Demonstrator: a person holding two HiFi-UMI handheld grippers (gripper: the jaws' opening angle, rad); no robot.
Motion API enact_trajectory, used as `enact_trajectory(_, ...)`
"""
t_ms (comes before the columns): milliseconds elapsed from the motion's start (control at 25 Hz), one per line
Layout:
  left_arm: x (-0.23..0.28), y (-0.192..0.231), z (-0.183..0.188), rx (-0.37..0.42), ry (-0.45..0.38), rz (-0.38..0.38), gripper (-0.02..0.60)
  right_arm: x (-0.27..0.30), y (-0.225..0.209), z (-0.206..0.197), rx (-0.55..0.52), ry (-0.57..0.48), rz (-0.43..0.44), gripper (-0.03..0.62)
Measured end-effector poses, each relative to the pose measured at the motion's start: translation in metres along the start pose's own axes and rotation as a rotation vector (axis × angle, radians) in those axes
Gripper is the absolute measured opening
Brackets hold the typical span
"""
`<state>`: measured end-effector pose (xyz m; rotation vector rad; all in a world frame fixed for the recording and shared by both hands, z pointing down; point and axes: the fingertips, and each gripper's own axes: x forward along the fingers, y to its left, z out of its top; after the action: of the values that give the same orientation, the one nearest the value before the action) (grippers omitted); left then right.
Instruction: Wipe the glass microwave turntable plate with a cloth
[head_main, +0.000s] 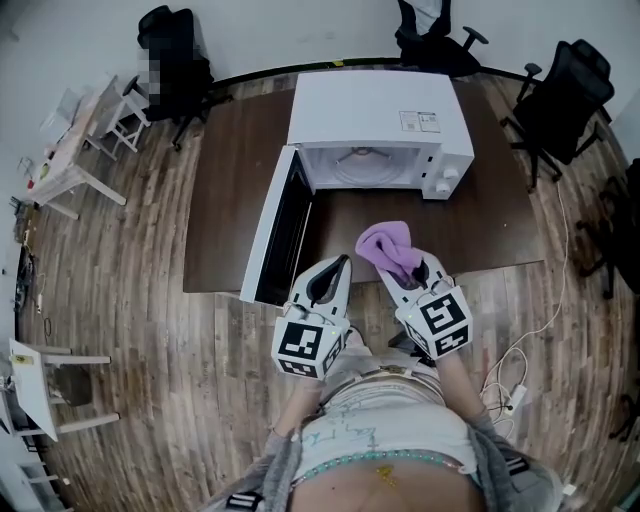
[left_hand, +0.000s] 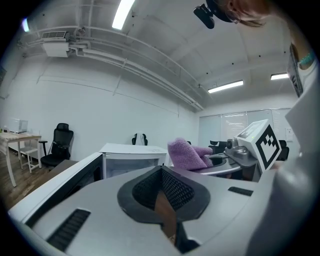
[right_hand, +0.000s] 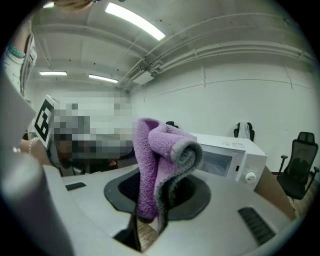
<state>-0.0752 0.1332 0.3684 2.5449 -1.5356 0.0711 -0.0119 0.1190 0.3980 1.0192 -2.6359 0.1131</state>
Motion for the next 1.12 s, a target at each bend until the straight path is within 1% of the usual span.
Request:
enact_trajectory(120,0.003,0.014,-0.003,0.011,0.035,-0.012,0.011,0.013,0.002,0.001,0.017,-0.008,0.000,0.109)
enact_trajectory(240,0.004,0.025,-0.007,0.007,0.061,-0.024,0.011,0.022,0.002,-0.002,0.036,0.008,0.001,0.109)
enact_trajectory(440,0.004,0.035,-0.005,0.000,0.048,-0.027,0.011,0.035,0.000,-0.007,0.051,0.035,0.007,0.109)
enact_trajectory(600,0.005,0.046,-0.002,-0.010,0.034,0.005,0.011,0.051,-0.004,-0.005,0.034,0.044,0.034,0.109)
enact_trajectory(800,0.021,0.059,0.000,-0.040,0.028,0.046,0.012,0.068,-0.024,0.001,0.017,0.045,0.064,0.109)
enact_trajectory(920,0.039,0.066,0.004,-0.037,0.024,0.071,0.012,0.075,-0.042,0.003,0.016,0.039,0.069,0.109)
enact_trajectory(1120,0.084,0.070,0.013,-0.033,0.040,0.067,0.012,0.089,-0.078,0.009,0.034,0.033,0.082,0.109)
